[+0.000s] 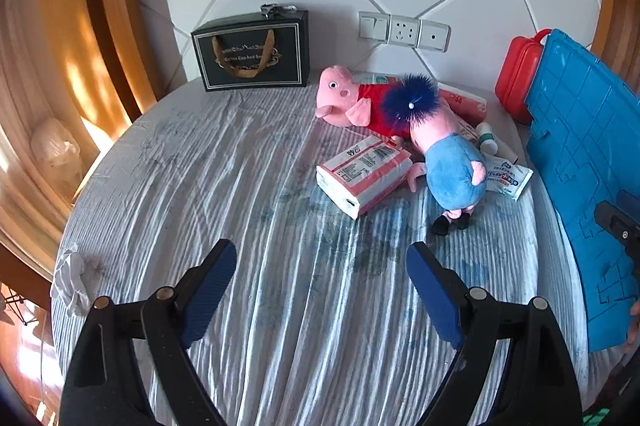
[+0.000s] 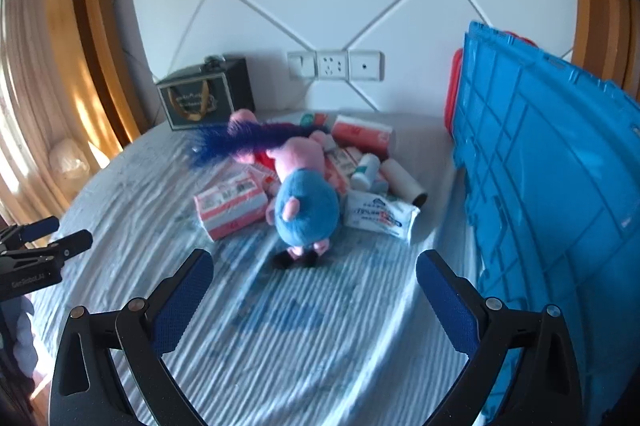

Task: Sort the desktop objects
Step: 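Move both tools back toward the items on the bed, then grasp the pink-and-white tissue pack with the left tool, then grasp the wet-wipe packet with the right tool while the left tool lifts the tissue pack, then carry the tissue pack and wet-wipe packet into the blue bin and release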

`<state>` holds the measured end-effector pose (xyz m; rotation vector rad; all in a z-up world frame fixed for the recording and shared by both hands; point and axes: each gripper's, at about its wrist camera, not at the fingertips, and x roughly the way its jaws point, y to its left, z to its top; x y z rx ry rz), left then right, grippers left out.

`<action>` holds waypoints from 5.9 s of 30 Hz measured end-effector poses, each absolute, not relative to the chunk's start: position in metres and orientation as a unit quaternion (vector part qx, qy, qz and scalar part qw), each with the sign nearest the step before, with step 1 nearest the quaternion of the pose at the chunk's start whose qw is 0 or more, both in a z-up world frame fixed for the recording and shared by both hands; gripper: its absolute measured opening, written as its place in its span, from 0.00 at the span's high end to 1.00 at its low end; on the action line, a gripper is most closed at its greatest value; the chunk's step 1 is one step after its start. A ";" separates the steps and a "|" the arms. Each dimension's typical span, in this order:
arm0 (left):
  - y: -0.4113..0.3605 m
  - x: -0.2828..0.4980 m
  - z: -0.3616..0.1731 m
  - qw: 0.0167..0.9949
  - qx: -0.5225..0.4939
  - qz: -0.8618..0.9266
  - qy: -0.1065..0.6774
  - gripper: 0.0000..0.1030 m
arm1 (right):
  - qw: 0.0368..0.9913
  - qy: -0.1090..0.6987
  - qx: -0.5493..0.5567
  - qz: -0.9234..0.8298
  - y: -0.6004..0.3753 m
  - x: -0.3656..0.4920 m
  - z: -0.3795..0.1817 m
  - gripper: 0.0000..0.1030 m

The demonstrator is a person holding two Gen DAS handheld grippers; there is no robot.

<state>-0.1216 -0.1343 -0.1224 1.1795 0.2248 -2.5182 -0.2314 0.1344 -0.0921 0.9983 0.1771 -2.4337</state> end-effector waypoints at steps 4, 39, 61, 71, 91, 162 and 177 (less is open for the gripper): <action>-0.153 -0.159 -0.149 0.141 0.446 -0.880 0.081 0.15 | 0.231 0.056 0.393 -0.889 0.134 -0.247 -0.108 0.00; -0.187 -0.344 -0.265 0.000 0.539 -0.837 0.097 0.05 | 0.190 0.079 0.553 -0.807 0.012 -0.408 -0.240 0.13; -0.205 -0.178 -0.264 0.115 0.543 -0.826 0.103 0.04 | 0.226 0.060 0.552 -0.800 0.098 -0.295 -0.206 0.14; -0.198 -0.212 -0.272 0.123 0.539 -0.823 0.132 0.04 | 0.160 0.047 0.500 -0.850 0.117 -0.346 -0.181 0.14; -0.192 -0.266 -0.248 0.123 0.508 -0.843 0.122 0.43 | 0.182 0.042 0.531 -0.827 0.112 -0.417 -0.251 0.83; 0.135 -0.200 0.031 -0.158 0.243 -0.957 -0.018 0.17 | -0.016 -0.006 0.113 -0.993 0.296 -0.116 0.065 0.94; 0.334 -0.189 0.039 -0.251 0.252 -0.930 -0.091 0.15 | -0.118 -0.007 0.120 -0.986 0.420 -0.081 0.055 0.94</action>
